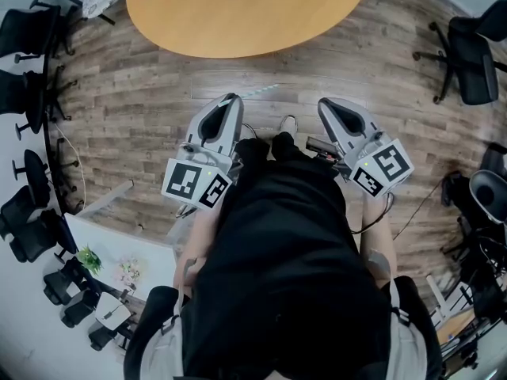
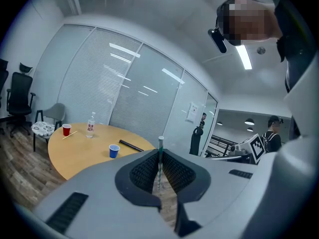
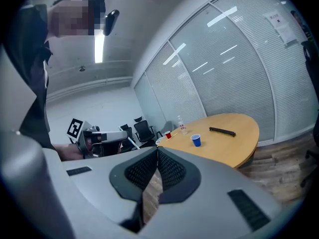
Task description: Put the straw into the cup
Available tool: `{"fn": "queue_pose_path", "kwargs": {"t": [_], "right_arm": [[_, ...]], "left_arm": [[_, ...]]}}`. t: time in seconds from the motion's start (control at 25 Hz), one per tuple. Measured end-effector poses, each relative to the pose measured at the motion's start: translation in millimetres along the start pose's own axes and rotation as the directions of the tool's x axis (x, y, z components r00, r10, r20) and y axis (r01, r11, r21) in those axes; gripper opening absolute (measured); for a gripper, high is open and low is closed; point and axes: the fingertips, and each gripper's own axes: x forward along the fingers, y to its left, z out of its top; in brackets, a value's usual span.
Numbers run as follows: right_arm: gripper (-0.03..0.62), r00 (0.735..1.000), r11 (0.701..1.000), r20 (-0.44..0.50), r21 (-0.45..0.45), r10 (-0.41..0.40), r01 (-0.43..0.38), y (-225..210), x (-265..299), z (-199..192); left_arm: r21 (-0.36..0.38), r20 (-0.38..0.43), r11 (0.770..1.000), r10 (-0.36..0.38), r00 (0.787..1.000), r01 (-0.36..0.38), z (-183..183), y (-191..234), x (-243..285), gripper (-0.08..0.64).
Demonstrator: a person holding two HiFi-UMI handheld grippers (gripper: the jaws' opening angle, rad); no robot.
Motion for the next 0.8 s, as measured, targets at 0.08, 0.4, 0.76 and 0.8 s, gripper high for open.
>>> {"fn": "queue_pose_path", "kwargs": {"t": [0.08,0.4,0.76,0.8], "right_arm": [[0.018,1.000,1.000,-0.008,-0.011,-0.008,0.008,-1,0,-2],[0.018,0.998,0.999,-0.042,-0.039,-0.039,0.038,-11,-4,-8],[0.018,0.994,0.997,-0.068,0.003,-0.081,0.081,-20,5,-16],[0.018,0.994,0.996,-0.071,0.002,-0.084,0.084,-21,6,-16]], "left_arm": [[0.003,-0.004,1.000,-0.003,1.000,0.003,-1,-2,2,0.035],[0.015,-0.009,1.000,0.005,1.000,-0.005,3,-10,9,0.035],[0.014,-0.036,1.000,0.027,0.999,-0.026,3,6,8,0.035],[0.015,-0.038,1.000,0.025,0.999,-0.024,4,9,9,0.035]]}}
